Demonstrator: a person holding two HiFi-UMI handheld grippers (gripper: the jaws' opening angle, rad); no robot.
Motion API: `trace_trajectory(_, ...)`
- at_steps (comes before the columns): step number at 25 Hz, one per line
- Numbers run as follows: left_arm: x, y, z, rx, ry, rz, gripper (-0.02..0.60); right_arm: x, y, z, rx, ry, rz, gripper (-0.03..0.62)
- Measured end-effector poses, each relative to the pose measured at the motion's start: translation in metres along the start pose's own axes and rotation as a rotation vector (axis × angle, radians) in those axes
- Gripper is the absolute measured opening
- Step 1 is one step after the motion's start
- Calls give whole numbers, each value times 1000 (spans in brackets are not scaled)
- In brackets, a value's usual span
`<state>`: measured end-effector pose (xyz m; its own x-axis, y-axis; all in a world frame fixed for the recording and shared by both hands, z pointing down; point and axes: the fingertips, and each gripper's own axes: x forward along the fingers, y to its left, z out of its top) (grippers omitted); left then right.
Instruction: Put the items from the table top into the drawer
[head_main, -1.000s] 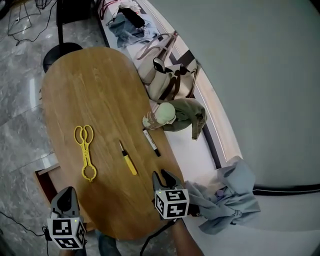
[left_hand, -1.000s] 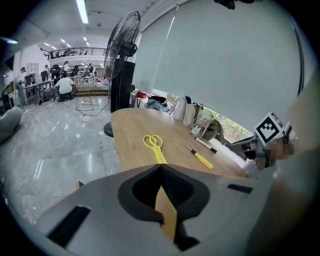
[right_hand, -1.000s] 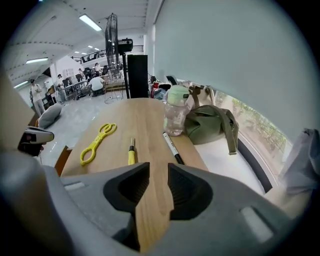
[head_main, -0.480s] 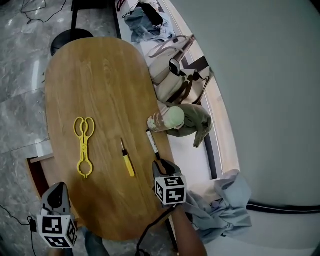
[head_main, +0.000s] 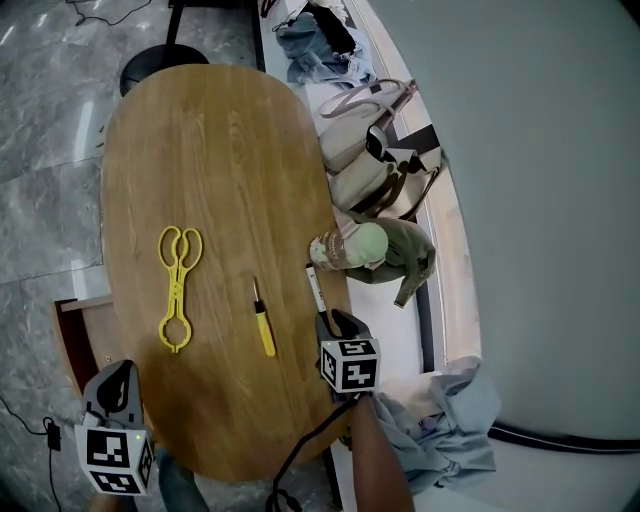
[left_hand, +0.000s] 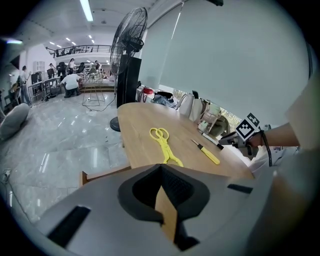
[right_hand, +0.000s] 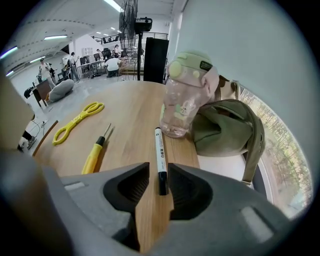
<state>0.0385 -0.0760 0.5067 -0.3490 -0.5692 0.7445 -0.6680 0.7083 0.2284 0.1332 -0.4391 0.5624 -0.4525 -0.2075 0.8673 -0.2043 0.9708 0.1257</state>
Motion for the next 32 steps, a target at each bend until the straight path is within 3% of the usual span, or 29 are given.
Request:
trace_trajectory(17, 23, -2, 3, 2, 34, -3, -5, 44, -7, 11, -81, 59, 91, 101)
trace_trajectory(27, 30, 13, 13, 22, 28, 19, -5, 47, -4, 10, -70, 108, 164, 91)
trace_trajectory(32, 30, 11, 10, 17, 37, 10, -5, 47, -2, 10, -78, 126, 158, 74)
